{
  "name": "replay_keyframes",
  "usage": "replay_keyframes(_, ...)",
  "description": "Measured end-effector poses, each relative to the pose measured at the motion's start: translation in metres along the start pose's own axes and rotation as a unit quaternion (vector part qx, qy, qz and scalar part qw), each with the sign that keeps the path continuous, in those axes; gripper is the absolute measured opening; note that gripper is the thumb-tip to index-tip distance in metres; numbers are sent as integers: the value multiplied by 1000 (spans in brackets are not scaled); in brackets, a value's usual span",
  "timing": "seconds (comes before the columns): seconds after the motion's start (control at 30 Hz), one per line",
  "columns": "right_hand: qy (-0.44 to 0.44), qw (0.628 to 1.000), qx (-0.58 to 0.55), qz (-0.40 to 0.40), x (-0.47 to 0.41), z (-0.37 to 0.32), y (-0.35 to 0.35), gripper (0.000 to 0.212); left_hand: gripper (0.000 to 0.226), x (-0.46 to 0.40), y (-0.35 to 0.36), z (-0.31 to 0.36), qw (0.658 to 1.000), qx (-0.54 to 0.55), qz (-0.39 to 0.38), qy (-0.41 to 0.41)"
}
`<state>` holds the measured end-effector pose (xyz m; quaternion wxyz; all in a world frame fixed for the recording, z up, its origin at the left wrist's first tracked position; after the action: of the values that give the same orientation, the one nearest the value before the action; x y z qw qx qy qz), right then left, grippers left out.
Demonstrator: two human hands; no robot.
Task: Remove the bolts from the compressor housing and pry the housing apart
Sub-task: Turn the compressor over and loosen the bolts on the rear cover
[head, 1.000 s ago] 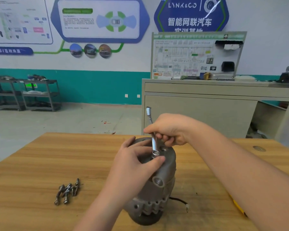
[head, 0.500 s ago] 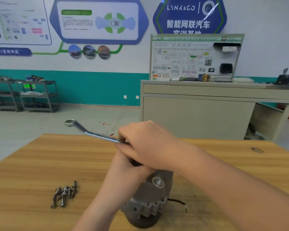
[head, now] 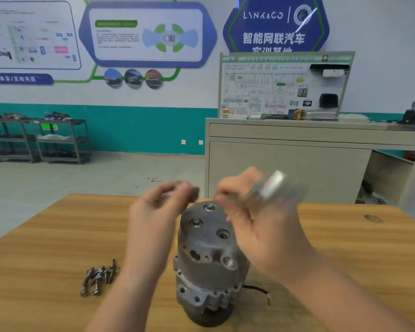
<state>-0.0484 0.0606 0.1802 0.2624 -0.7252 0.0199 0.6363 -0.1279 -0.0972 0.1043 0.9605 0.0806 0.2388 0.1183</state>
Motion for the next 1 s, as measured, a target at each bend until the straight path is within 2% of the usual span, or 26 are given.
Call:
replay_keyframes(0.03, 110, 988, -99, 44, 9, 22, -3, 15, 21, -4, -16, 2, 999, 37, 34, -4)
replay_keyframes(0.07, 221, 948, -216, 77, 22, 43, 3, 16, 21, -10, -38, 0, 997, 39, 73, -6)
replay_keyframes(0.1, 307, 895, -308, 103, 39, 58, 13, 16, 20, -14, -64, -2, 994, -6, 110, -3)
replay_keyframes(0.13, 358, 855, -356, 120, 54, 67, 21, 14, 18, -21, -94, -7, 983, -121, 138, -7)
replay_keyframes(0.17, 381, 838, -368, 133, 64, 70, 24, 16, 18, -30, -122, -19, 954, -262, 143, -24)
replay_keyframes(0.23, 387, 834, -359, 159, 75, 72, 22, 19, 27, -41, -168, -59, 852, -499, 126, -93)
replay_keyframes(0.27, 379, 839, -352, 170, 75, 71, 20, 19, 30, -43, -184, -81, 813, -557, 104, -132)
replay_keyframes(0.3, 370, 845, -344, 174, 75, 69, 20, 19, 31, -43, -197, -101, 791, -585, 85, -159)
replay_keyframes(0.43, 345, 868, -314, 170, 73, 64, 21, 19, 33, -47, -208, -150, 756, -628, 18, -184)
replay_keyframes(0.57, 301, 889, -308, 159, 68, 55, 21, 18, 39, -58, -202, -170, 668, -722, -41, -174)
replay_keyframes(0.63, 278, 901, -299, 147, 65, 51, 22, 18, 41, -60, -207, -181, 643, -743, -48, -179)
replay_keyframes(0.7, 253, 920, -270, 131, 64, 48, 21, 15, 41, -58, -215, -190, 649, -735, -42, -193)
replay_keyframes(0.83, 190, 968, -154, 64, 59, 37, 24, 19, 38, -50, -226, -198, 709, -672, -2, -214)
replay_keyframes(0.9, 163, 981, -94, 35, 57, 31, 25, 25, 40, -44, -222, -191, 721, -655, 8, -224)
replay_keyframes(0.97, 144, 987, -62, 21, 55, 25, 26, 27, 42, -41, -210, -170, 730, -650, 40, -205)
replay_keyframes(1.0, 134, 990, -48, 22, 55, 22, 25, 29, 42, -41, -197, -153, 762, -623, 68, -162)
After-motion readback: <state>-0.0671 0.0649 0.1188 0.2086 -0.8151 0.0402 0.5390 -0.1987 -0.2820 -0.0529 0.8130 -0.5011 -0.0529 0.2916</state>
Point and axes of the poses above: each hand's wrist, its own x-axis away from the middle knuckle, its own y-axis out of the palm, z = x × y, the point moved 10 cm from there along -x, towards the middle knuckle, and after that the axes turned 1 degree about z, right-handed, at the moved point
